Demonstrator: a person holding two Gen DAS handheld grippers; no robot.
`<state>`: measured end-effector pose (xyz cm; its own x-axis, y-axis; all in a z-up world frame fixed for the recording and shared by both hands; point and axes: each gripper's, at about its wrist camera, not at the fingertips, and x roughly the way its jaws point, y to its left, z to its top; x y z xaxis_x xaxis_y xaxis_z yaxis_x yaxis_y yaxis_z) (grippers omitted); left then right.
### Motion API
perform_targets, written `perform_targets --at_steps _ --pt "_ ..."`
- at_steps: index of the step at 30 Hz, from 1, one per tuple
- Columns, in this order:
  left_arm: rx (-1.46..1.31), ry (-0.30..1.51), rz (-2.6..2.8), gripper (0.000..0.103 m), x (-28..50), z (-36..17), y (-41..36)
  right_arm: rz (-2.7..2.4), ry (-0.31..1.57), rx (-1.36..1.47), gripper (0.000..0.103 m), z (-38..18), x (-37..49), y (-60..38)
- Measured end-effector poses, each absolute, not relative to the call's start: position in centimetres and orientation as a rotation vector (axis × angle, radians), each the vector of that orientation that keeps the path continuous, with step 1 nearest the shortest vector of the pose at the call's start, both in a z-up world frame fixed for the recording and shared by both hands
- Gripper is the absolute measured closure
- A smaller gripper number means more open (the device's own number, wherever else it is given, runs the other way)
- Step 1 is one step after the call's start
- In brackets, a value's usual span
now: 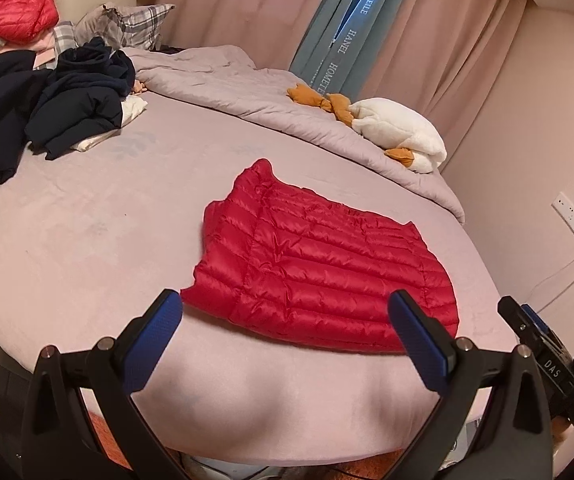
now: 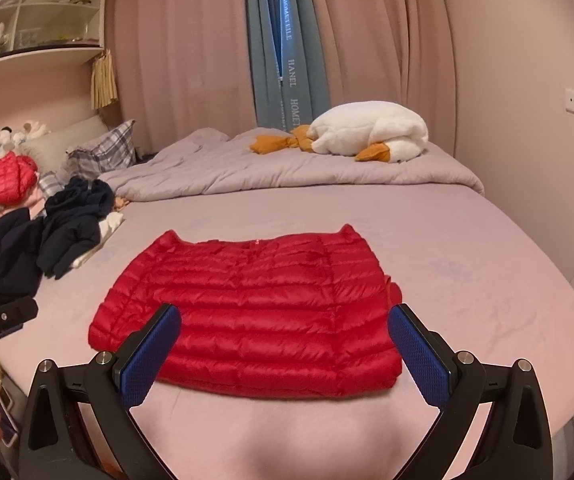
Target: Fold large clothes
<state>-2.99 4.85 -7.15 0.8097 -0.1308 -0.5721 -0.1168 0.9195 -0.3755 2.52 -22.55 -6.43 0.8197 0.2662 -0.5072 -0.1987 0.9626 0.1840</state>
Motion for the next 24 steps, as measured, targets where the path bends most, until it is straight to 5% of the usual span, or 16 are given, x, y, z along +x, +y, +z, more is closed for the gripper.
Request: perform_targets --at_steps 24 --pt "-0.320 0.683 0.012 0.000 -3.1 -8.8 4.1 0.202 0.586 0.167 0.001 -7.9 0.6 -23.6"
